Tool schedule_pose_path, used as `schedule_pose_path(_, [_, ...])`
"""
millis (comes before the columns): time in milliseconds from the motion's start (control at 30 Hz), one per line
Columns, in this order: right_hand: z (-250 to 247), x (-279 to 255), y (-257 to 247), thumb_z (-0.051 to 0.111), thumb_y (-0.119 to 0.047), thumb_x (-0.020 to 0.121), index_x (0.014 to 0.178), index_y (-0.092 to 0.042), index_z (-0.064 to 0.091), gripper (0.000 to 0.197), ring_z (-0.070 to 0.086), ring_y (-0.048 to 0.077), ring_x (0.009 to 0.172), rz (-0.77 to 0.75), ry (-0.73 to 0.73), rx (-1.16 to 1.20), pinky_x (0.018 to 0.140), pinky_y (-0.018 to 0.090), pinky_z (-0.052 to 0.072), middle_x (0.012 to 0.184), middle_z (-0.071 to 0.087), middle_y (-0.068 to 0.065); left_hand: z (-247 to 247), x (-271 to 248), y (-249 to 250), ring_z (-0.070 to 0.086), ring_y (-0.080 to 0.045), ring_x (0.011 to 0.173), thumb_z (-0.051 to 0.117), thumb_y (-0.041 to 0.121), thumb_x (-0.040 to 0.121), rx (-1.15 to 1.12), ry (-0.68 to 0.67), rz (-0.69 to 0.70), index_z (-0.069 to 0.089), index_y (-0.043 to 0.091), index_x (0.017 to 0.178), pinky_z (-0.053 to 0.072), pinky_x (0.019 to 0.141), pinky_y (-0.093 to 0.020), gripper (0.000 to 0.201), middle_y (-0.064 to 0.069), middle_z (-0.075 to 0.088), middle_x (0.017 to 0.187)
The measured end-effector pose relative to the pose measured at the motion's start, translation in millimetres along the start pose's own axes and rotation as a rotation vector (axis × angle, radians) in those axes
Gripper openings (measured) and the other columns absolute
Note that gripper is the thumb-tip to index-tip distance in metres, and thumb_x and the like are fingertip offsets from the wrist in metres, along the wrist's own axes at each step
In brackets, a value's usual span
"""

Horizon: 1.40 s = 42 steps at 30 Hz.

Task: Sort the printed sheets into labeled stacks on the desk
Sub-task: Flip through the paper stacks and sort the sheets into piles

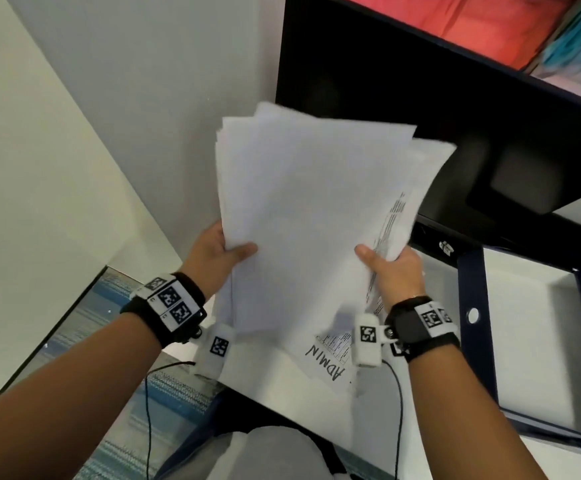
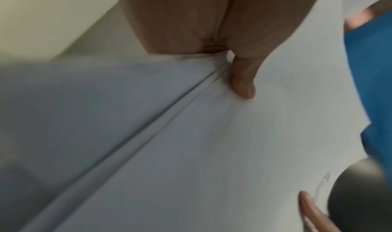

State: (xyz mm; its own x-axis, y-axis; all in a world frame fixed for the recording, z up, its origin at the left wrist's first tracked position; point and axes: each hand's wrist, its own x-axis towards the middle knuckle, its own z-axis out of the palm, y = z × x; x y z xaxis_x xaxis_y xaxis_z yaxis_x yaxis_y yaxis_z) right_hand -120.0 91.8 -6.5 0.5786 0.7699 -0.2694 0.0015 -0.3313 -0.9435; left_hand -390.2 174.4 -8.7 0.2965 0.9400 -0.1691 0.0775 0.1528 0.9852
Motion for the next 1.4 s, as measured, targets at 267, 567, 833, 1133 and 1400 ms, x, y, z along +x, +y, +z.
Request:
schedule_pose_path(267, [-8,-24,-54,0.082,0.002,0.072,0.091,-0.017,0.069,0.030,0.071,-0.002,0.080,-0.380,0.002,0.151,0.070,0.013,0.054,0.081,0.075,-0.018,6,4,43,0.059,0.012,0.108,0.069,0.012,0.089,0.146,0.109,0.283,0.045,0.003,0.136,0.048,0.089,-0.009,0.054,0.001,0.062,0.124])
schedule_pose_path(567, [1,-8,-43,0.090,-0.005,0.063,0.114,-0.008,0.067,0.056,0.072,0.022,0.099,-0.303,-0.058,0.128,0.082,0.037,0.059,0.108,0.073,0.008,18,18,23,0.070,0.000,0.095,0.089,0.020,0.066,0.114,0.071,0.045,0.067,0.030,0.103,0.059,0.083,-0.026,0.044,0.018,0.075,0.093])
schedule_pose_path(833, [-5,-4,-43,0.094,-0.010,0.057,0.116,-0.005,0.062,0.068,0.071,0.023,0.102,-0.330,-0.068,0.099,0.083,0.037,0.059,0.111,0.072,0.011,15,20,20,0.071,-0.009,0.096,0.090,0.009,0.059,0.048,0.009,0.088,0.066,0.017,0.112,0.060,0.082,-0.032,0.059,0.002,0.074,0.105])
schedule_pose_path(1133, [13,-3,-4,0.091,-0.006,0.062,0.115,-0.016,0.060,0.063,0.070,0.017,0.100,-0.102,0.089,0.069,0.085,0.031,0.058,0.113,0.070,0.003,39,17,6,0.063,0.006,0.079,0.079,0.025,0.080,0.178,0.160,0.011,0.066,0.023,0.098,0.050,0.062,-0.010,0.022,0.020,0.066,0.085])
schedule_pose_path(1400, [-8,3,86,0.075,-0.059,0.071,0.155,-0.010,0.003,0.121,0.027,0.038,0.137,0.699,0.323,-0.822,0.109,0.052,0.030,0.154,0.022,0.018,14,24,42,0.062,-0.018,0.086,0.073,0.020,0.086,0.255,0.309,0.128,0.067,0.008,0.114,0.047,0.060,-0.007,0.031,0.003,0.064,0.095])
